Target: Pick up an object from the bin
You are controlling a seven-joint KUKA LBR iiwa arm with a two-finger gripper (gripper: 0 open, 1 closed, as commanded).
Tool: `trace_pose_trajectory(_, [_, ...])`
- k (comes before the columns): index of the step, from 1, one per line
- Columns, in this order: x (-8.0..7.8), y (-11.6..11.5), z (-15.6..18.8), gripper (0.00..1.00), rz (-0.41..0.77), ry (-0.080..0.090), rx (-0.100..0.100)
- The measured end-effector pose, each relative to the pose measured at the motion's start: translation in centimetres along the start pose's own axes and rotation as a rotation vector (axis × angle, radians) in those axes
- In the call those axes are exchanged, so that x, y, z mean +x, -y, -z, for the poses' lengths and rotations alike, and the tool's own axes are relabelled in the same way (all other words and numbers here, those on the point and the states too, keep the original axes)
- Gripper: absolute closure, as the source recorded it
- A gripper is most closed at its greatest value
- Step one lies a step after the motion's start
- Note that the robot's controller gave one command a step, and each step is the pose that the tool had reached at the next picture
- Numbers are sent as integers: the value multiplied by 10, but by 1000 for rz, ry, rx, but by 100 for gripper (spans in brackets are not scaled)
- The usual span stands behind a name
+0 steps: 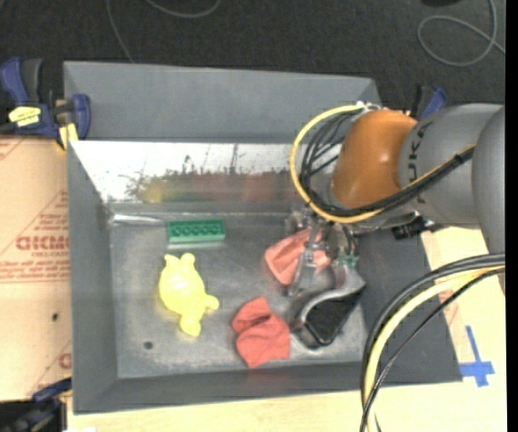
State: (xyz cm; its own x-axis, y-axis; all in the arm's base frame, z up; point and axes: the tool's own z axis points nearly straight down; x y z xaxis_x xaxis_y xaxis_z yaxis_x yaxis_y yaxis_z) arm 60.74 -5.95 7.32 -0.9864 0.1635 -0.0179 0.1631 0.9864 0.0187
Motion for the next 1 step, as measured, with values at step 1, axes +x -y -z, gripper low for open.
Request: trace_pose_trajectory(1, [0,0,0,100,0,0,0])
